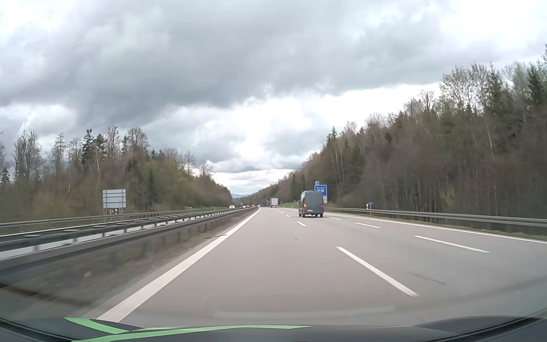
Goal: Follow the waypoints while adhering to traffic rules and regulations
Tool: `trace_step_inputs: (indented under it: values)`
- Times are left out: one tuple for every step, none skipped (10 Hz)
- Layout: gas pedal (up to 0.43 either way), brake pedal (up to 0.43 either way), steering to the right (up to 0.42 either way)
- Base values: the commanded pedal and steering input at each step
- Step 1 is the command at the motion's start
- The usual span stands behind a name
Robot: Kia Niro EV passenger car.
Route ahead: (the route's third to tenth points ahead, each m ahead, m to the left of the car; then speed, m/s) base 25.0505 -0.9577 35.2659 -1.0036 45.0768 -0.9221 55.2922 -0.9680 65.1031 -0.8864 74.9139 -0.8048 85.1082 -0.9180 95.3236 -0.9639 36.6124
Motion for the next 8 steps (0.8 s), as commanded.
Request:
trace_step_inputs:
  values:
    - [0.311,0.000,-0.003]
    - [0.311,0.000,-0.003]
    - [0.311,0.000,-0.003]
    - [0.311,0.000,-0.003]
    - [0.311,0.000,-0.003]
    - [0.311,0.000,-0.003]
    - [0.311,0.000,-0.003]
    - [0.299,0.000,-0.003]
